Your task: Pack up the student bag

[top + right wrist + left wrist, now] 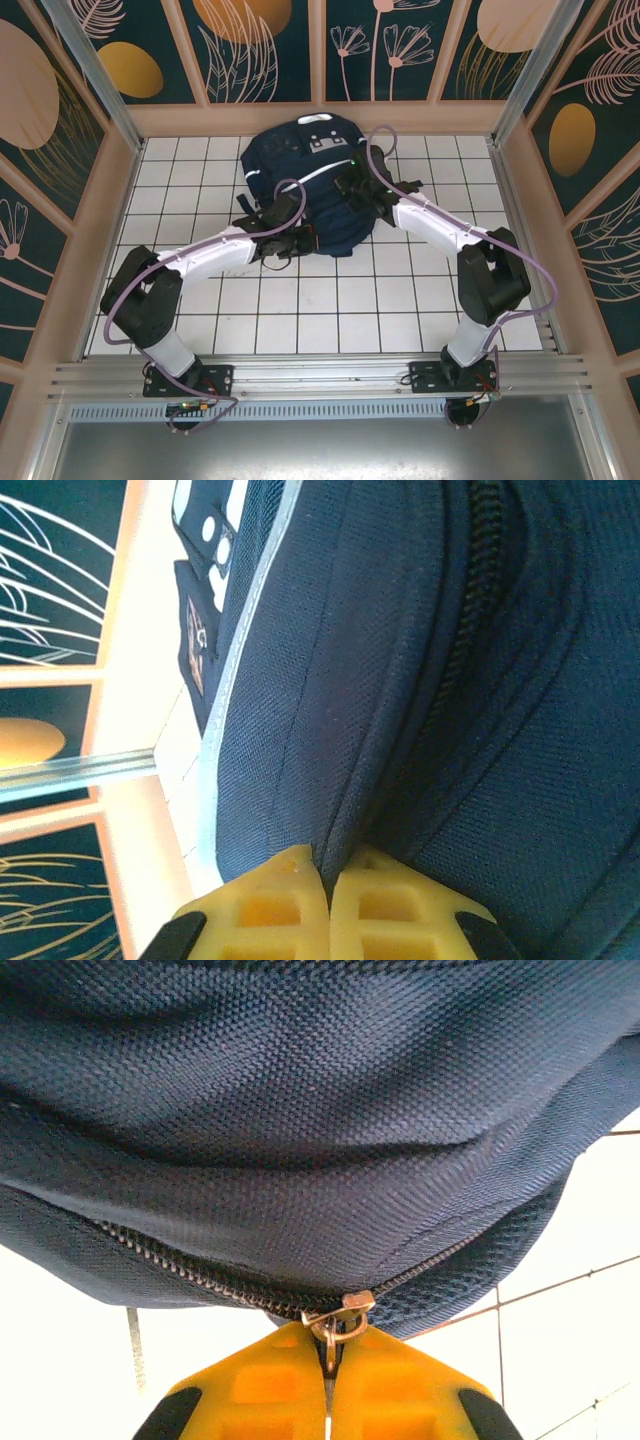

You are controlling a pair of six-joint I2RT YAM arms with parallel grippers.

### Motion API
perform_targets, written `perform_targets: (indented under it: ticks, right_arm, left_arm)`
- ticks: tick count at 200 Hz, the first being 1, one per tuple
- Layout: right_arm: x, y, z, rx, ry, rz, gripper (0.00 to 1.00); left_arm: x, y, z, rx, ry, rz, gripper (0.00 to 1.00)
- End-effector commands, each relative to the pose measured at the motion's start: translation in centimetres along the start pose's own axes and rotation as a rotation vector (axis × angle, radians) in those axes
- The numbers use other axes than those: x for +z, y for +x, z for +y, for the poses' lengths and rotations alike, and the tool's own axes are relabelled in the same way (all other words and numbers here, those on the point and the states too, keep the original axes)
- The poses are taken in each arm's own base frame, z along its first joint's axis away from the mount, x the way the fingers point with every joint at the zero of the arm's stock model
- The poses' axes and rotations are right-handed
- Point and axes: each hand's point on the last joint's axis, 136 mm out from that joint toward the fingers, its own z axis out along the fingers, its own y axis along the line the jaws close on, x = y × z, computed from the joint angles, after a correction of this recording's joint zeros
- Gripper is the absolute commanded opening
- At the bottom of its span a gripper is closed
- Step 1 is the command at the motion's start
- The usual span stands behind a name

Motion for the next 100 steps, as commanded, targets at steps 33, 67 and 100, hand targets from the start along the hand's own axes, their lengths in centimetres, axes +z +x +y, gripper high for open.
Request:
perform_targets:
  ticks: [33, 67, 100]
  right_arm:
    - [-2.7, -3.3, 2.2, -0.196, -0.028, -0.147, 0.00]
    - [-2.3, -1.9, 3.4, -0.311, -0.088, -0.074, 0.00]
    - [-0.7, 1.8, 3.4, -0.478, -0.092, 0.069, 0.00]
  left_arm:
    - [-2.3, 0.5, 0.2, 0.076, 0.091, -0.002, 0.00]
    - [-2.4, 0.2, -0.5, 0.053, 0.151, -0.011, 0.00]
    - [-2.1, -1.3, -4.9, 0.026, 0.305, 0.056, 0.00]
